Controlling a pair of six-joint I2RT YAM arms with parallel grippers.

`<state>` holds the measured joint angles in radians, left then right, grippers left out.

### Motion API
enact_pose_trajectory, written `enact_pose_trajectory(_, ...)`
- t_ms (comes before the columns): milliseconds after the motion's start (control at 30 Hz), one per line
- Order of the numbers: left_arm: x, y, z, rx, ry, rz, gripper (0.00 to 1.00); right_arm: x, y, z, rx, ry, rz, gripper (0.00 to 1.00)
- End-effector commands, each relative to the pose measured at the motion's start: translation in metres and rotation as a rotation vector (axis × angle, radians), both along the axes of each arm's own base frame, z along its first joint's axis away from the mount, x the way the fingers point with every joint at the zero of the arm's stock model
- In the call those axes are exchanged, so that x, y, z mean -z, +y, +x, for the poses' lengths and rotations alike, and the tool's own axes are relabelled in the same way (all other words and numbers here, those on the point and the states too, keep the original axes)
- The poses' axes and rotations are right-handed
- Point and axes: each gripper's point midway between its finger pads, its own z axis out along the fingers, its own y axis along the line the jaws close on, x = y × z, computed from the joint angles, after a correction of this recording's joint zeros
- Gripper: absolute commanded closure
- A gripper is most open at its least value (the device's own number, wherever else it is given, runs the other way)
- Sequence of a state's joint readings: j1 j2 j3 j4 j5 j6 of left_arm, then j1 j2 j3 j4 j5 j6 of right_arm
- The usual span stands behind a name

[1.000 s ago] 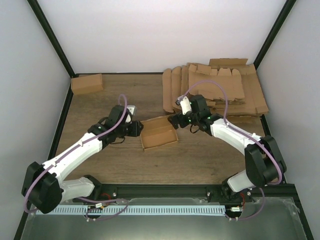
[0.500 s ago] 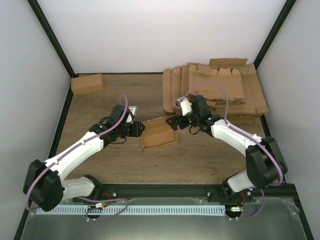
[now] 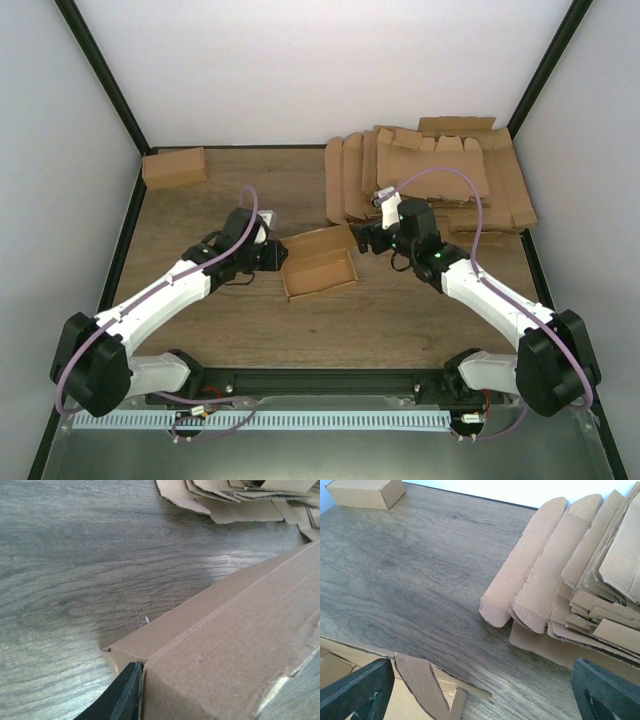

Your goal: Fold the paper box

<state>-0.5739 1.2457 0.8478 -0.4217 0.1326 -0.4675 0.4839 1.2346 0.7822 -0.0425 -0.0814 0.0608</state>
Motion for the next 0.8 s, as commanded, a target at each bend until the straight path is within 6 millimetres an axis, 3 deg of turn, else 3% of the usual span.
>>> enact_pose_trajectory(0,-0.012,-0.005,0.014,0.009,-0.049,-0.003,0.78,-0.01,-0.004,0.007,0.015,-0.036,0.016,0.0)
enact_pose_trajectory(133,-0.012,-0.011,0.017,0.026,-0.045,-0.012,0.87,-0.023,-0.024,0.015,0.068,-0.066,0.066,0.0)
enact_pose_trajectory(467,-0.025,-0.016,0.037,-0.013,-0.089,-0.012,0.95,-0.035,-0.053,0.016,0.159,-0.145,0.1,0.0)
enact_pose_trajectory(667,-0.03,-0.017,0.054,-0.038,-0.101,0.032,0.95,-0.044,-0.114,0.041,0.392,-0.194,0.114,0.0)
enact_pose_trajectory(767,-0.029,-0.018,0.059,-0.046,-0.092,0.037,0.96,-0.048,-0.131,0.051,0.478,-0.242,0.086,0.0)
